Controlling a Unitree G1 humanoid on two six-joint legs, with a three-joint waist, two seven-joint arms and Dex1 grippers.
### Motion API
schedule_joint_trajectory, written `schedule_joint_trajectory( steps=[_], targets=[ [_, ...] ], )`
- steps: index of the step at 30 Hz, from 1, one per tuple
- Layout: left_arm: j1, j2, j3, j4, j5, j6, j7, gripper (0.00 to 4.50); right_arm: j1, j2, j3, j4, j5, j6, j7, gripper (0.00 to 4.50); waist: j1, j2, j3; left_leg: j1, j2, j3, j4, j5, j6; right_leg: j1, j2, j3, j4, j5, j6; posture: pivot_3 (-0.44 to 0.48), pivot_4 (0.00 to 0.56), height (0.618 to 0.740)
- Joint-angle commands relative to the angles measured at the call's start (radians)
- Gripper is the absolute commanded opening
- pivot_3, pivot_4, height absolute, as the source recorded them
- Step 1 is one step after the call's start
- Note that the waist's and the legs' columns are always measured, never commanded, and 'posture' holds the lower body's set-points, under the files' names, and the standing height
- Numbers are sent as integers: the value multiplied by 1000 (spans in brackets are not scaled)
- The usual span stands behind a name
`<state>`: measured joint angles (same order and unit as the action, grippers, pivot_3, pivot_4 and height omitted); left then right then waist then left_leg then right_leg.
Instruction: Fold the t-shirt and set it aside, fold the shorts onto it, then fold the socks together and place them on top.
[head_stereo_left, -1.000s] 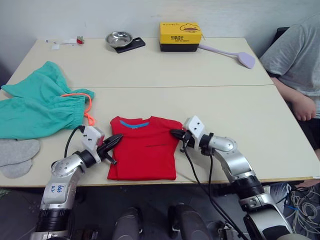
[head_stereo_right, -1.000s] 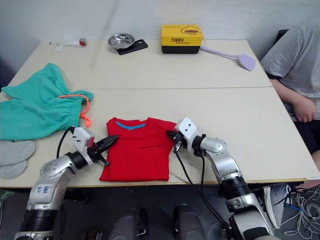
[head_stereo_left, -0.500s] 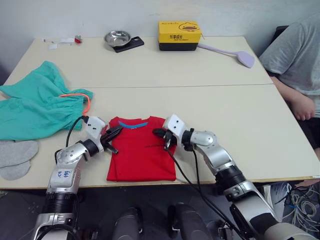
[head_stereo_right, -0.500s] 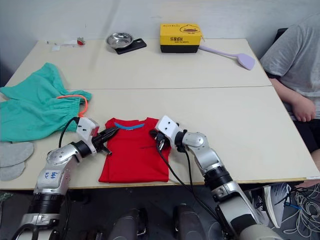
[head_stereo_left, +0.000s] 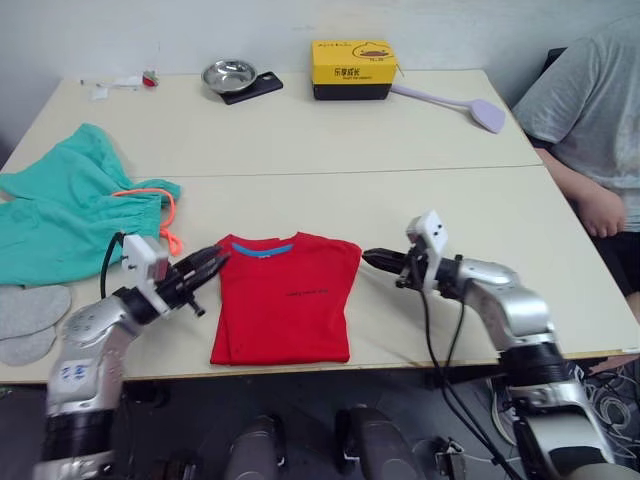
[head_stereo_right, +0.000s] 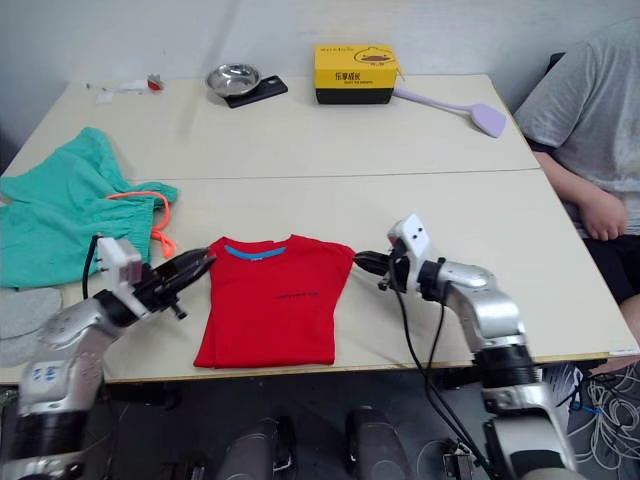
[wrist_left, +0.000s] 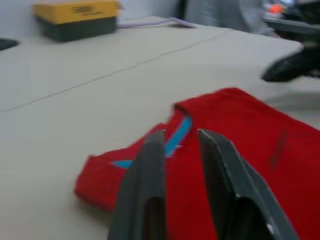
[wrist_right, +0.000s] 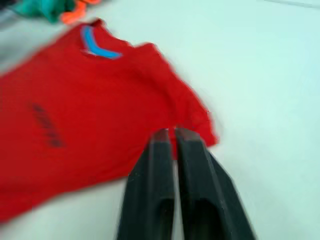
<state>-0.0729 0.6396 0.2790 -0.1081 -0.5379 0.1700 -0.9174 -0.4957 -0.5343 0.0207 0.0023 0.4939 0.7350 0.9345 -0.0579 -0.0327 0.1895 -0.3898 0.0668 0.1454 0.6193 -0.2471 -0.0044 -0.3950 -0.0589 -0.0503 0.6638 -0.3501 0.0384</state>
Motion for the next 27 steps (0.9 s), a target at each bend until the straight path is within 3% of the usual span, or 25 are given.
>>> schedule_joint_trajectory(
  steps=[1,4,8,9,20,23,27],
  targets=[
    [81,78,18,-97,-48,-25,-171,2211,9,-82,-47,-167,225,403,12,1600,1,0,0,0,0,0,-1,0,0,0,0,0,0,0,-1,0,150,740],
    [152,108,40,-151,-80,-52,-260,3218,-1,-95,-67,-222,306,701,-76,2695,1,0,0,0,0,0,-4,-2,-3,0,-1,0,-3,-1,-3,0,150,740],
    [213,162,61,-204,-118,-35,-359,4490,-6,-21,-51,-275,284,839,-213,4115,0,1,0,-2,0,-1,-5,-2,-3,-3,-1,-1,-3,-2,-4,0,150,740],
    [224,178,65,-218,-112,-49,-381,4500,-16,11,-50,-278,277,861,-248,4484,-2,0,0,-2,0,-1,-6,-2,-3,-3,-1,0,-4,-2,-4,0,150,740],
    [203,155,97,-194,-167,9,-336,4500,-102,318,43,-175,183,878,-510,4484,-38,-1,-1,-1,0,0,-7,0,0,-3,0,0,-4,-2,-3,0,150,740],
    [197,151,95,-193,-158,3,-336,4500,-109,362,36,-147,157,869,-540,3821,-41,-3,-2,0,1,0,-7,2,-2,-3,2,0,-3,-2,-3,0,150,740],
    [192,149,98,-178,-152,-8,-337,4500,-110,371,24,-139,135,847,-552,2367,-41,-3,-2,-1,1,0,-8,-1,-7,-3,2,0,-3,-2,-3,0,150,740]
  ],
)
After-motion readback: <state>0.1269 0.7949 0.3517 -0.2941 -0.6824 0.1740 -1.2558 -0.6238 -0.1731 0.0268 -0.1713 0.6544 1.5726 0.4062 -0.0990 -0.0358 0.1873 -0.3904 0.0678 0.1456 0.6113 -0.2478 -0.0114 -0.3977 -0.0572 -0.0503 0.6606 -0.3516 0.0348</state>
